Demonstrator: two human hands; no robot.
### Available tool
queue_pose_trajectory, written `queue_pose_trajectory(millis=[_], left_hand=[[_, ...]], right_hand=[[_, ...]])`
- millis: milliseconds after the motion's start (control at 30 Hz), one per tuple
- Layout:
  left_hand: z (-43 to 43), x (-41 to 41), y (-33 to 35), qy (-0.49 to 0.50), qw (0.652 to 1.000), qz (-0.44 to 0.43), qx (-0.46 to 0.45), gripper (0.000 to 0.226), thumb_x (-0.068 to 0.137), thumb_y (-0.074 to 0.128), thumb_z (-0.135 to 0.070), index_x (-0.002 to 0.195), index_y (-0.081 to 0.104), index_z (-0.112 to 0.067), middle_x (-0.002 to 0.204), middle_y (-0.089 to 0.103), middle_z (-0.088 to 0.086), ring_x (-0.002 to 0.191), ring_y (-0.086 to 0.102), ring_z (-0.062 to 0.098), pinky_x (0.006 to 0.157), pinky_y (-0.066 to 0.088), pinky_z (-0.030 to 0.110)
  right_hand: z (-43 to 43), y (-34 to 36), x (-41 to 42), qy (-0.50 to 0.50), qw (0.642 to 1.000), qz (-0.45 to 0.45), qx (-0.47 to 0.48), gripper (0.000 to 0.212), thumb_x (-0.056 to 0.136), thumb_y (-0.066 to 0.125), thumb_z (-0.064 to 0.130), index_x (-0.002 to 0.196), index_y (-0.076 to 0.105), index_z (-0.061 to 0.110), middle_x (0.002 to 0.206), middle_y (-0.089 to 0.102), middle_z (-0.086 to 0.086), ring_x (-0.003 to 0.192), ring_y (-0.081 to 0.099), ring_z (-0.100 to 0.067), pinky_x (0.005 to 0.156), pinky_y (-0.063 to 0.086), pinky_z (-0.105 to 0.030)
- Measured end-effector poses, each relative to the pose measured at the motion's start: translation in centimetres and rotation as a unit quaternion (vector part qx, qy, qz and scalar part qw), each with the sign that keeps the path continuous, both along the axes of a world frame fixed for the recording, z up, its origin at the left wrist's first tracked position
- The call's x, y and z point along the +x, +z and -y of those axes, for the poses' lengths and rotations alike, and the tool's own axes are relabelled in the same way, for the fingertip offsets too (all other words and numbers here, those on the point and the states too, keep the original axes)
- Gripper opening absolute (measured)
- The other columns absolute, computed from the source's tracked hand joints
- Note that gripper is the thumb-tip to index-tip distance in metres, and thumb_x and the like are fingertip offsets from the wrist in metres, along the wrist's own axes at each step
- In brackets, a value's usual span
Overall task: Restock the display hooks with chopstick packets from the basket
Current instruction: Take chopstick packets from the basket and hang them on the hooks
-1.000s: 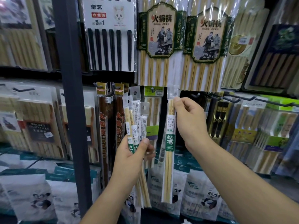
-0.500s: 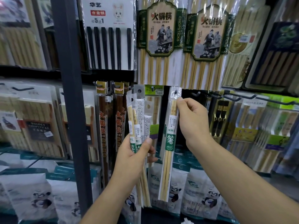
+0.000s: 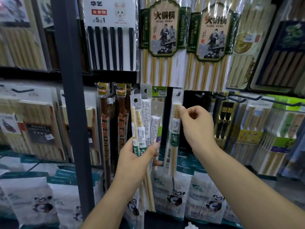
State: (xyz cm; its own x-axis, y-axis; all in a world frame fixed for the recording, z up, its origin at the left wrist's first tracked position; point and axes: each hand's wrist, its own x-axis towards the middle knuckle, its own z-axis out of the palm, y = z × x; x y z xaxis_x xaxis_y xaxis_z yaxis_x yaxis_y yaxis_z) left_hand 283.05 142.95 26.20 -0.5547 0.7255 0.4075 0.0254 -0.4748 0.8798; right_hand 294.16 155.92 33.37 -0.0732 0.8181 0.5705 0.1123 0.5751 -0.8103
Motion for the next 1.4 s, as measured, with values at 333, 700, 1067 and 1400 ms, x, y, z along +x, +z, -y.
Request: queue_pose_trajectory(millis=[333,700,1067,1400], left_hand=[[0.1,0.8,0.1,-0.049,0.999,0.012,-0.001,0.017,0.083,0.077,-0.022,0.095,0.075,-0.034,0.095,0.077,0.006,0.08,0.075,0.022,0.063,0.063,0.035],[-0.2,0.4,0.1,-0.019,1.0,0.004,0.002,0.019,0.09,0.071,-0.033,0.095,0.073,-0.052,0.103,0.078,-0.013,0.097,0.074,0.005,0.074,0.057,0.015],[-0.2,-0.1,-0.3,-0.046,0.999,0.021,-0.018,0.02,0.1,0.063,-0.024,0.084,0.07,-0.035,0.067,0.06,0.0,0.057,0.057,0.014,0.056,0.054,0.025],[-0.1,-0.3,-0.3,-0.08,0.997,0.013,-0.017,0.02,0.088,0.063,-0.05,0.086,0.065,-0.031,0.069,0.056,-0.003,0.049,0.04,0.009,0.043,0.037,0.021]], right_hand=[[4.4,0.3,-0.2,0.16,0.987,-0.001,0.036,0.018,0.098,0.065,0.026,0.082,0.072,0.02,0.067,0.062,0.01,0.062,0.054,0.004,0.061,0.047,-0.011],[2.7,1.7,0.2,0.123,0.991,-0.05,-0.011,0.025,0.1,0.063,0.029,0.08,0.073,0.017,0.064,0.057,-0.001,0.059,0.051,-0.007,0.054,0.044,-0.017],[0.6,3.6,-0.5,0.063,0.997,-0.035,0.018,0.042,0.104,0.055,0.029,0.088,0.066,-0.008,0.063,0.048,-0.008,0.052,0.039,-0.01,0.049,0.038,-0.01],[-0.7,2.5,-0.6,0.024,1.0,-0.002,0.01,0.034,0.101,0.059,0.034,0.076,0.07,0.013,0.055,0.055,0.005,0.051,0.05,0.002,0.049,0.04,-0.007]])
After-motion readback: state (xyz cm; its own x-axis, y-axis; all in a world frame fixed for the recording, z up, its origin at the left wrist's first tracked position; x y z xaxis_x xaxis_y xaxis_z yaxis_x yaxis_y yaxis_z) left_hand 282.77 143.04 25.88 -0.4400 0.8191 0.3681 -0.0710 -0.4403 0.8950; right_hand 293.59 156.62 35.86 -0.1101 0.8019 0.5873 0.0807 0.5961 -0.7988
